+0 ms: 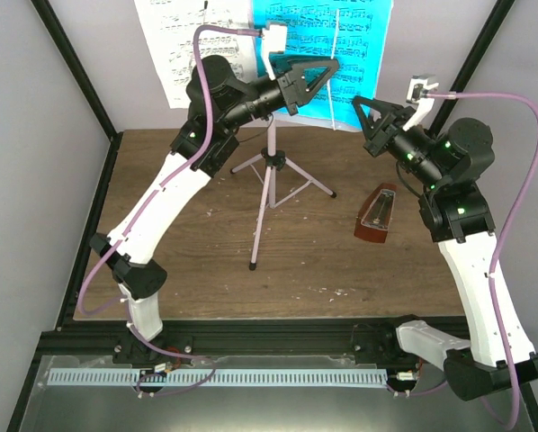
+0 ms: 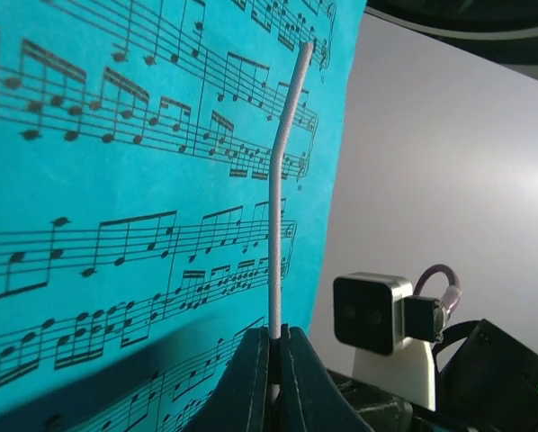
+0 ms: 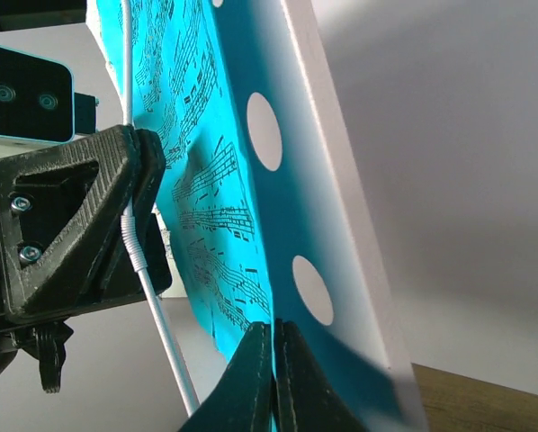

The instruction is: Pack up the instrument practice props

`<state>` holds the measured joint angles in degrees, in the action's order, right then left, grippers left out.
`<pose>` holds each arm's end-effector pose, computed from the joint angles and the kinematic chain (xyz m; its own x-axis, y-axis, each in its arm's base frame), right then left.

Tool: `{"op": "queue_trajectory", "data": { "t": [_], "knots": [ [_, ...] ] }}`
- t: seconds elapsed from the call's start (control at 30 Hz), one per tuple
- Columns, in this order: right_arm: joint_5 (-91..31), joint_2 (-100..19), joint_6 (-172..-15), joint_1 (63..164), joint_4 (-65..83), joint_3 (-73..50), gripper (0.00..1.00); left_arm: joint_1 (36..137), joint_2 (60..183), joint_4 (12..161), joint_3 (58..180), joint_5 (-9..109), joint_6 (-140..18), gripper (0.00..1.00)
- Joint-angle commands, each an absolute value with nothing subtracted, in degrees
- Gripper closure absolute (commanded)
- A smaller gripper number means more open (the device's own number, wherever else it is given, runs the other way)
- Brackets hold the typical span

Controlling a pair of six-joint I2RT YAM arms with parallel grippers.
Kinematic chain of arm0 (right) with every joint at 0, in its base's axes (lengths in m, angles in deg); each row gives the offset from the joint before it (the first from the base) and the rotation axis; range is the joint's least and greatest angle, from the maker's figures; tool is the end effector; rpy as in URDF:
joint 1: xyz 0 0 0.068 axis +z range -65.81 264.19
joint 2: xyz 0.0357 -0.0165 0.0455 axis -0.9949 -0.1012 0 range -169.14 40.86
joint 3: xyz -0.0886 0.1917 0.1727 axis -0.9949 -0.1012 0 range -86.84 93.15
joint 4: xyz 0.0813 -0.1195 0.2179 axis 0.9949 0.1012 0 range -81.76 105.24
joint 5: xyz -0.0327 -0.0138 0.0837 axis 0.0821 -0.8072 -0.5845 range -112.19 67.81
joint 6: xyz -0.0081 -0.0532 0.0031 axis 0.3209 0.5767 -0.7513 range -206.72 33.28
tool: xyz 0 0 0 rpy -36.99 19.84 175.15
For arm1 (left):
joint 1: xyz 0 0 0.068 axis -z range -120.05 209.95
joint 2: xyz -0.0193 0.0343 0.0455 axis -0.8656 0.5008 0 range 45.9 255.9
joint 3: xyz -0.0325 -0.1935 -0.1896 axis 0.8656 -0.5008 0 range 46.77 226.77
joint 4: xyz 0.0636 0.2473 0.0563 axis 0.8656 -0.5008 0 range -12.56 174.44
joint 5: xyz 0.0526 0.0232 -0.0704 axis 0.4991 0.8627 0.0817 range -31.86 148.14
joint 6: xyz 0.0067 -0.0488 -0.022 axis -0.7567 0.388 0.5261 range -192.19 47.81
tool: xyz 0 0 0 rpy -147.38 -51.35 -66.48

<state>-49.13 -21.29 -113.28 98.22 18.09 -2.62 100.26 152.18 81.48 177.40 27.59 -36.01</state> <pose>0.1945 0.0652 0.5170 -0.1050 0.3846 -0.9171 -0.6694 0.6547 0.3511 0.2856 -0.2661 0.5608 -0.3176 -0.3973 -0.8610 0.9051 0.1436 -0.4001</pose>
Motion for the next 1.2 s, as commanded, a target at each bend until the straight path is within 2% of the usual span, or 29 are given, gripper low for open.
{"op": "queue_trajectory", "data": {
  "t": [0.0, 0.17, 0.43, 0.6, 0.7, 0.73, 0.77, 0.8, 0.83, 0.9, 1.0, 1.17],
  "knots": [
    [-48.1, -19.7, -112.8, 98.5, 17.2, -2.8, 0.99, 100.5, 152.0, 82.9, 178.3, 26.2, -38.4, 1.0],
    [-43.4, -16.2, -113.0, 98.6, 13.5, -6.9, 0.99, 100.4, 150.3, 89.8, 173.6, 22.9, -40.8, 1.0],
    [-37.4, -11.6, -113.2, 98.5, 10.9, -10.1, 0.99, 100.4, 150.2, 89.2, 173.3, 23.7, -41.5, 1.0],
    [-24.6, 0.5, -114.1, 98.6, 1.9, -19.9, 0.99, 100.5, 149.6, 89.5, 171.6, 25.8, -41.2, 1.0],
    [-20.6, 5.2, -112.9, 98.6, 1.5, -21.8, 0.99, 100.4, 149.3, 90.0, 170.7, 26.6, -41.3, 1.0],
    [-20.4, 6.0, -112.5, 98.6, 2.2, -21.7, 0.99, 100.4, 149.1, 90.2, 170.5, 26.8, -41.4, 0.93],
    [-20.5, 6.7, -112.1, 98.6, 2.9, -21.6, 0.99, 100.5, 148.9, 90.4, 170.1, 26.7, -41.8, 0.79],
    [-21.2, 7.4, -112.1, 98.6, 3.3, -21.6, 0.99, 100.5, 148.5, 90.3, 169.6, 26.7, -42.4, 0.57],
    [-22.2, 7.8, -112.1, 98.6, 3.9, -21.5, 0.99, 100.5, 148.0, 90.4, 168.8, 26.8, -43.3, 0.45],
    [-25.2, 8.6, -111.9, 98.5, 6.0, -20.6, 0.99, 100.4, 145.8, 91.2, 165.8, 27.2, -44.9, 0.28],
    [-31.6, 8.7, -110.3, 98.6, 10.1, -18.0, 0.99, 100.4, 140.0, 95.3, 158.0, 26.1, -46.2, 0.16],
    [-42.7, 9.5, -108.7, 98.6, 18.0, -14.7, 0.99, 100.4, 131.4, 99.8, 144.0, 21.2, -44.4, 0.13]
  ]
}}
